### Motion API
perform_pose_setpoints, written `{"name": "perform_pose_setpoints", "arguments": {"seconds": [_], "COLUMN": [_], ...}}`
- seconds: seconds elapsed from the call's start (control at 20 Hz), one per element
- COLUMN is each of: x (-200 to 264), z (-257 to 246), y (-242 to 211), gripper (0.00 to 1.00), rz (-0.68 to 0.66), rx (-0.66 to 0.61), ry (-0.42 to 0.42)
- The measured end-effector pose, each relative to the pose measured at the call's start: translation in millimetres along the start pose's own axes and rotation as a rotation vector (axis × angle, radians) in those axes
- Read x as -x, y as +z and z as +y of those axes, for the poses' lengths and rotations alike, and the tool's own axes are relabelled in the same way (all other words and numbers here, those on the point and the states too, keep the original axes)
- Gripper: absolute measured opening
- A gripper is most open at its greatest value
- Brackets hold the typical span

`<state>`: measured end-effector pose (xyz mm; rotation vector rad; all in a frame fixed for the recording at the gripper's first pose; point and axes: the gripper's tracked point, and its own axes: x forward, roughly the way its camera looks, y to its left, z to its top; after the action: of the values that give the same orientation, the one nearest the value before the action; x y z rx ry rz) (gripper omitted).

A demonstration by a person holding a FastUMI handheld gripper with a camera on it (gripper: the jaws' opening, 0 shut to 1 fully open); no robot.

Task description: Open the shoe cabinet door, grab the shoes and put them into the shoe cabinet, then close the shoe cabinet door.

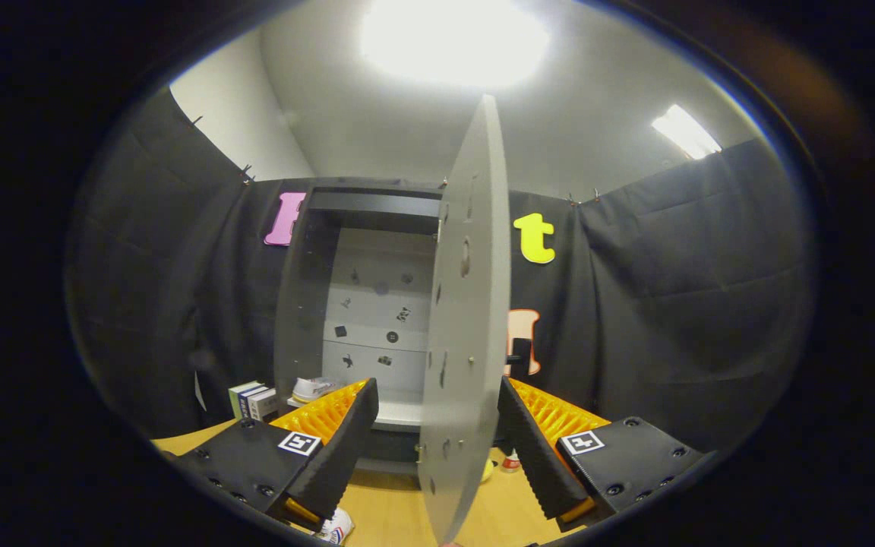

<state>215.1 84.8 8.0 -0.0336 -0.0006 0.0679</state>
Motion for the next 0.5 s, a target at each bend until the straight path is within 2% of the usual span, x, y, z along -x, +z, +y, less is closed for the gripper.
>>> {"name": "perform_pose_setpoints", "arguments": {"seconds": [0.25,0.5], "x": [9,6], "z": [32,74], "y": [-27,-89], "gripper": [0.98,0.98], "rz": [0.087,0.257], "rx": [-0.012,-0.049], "ry": [0.106,0.189]}}
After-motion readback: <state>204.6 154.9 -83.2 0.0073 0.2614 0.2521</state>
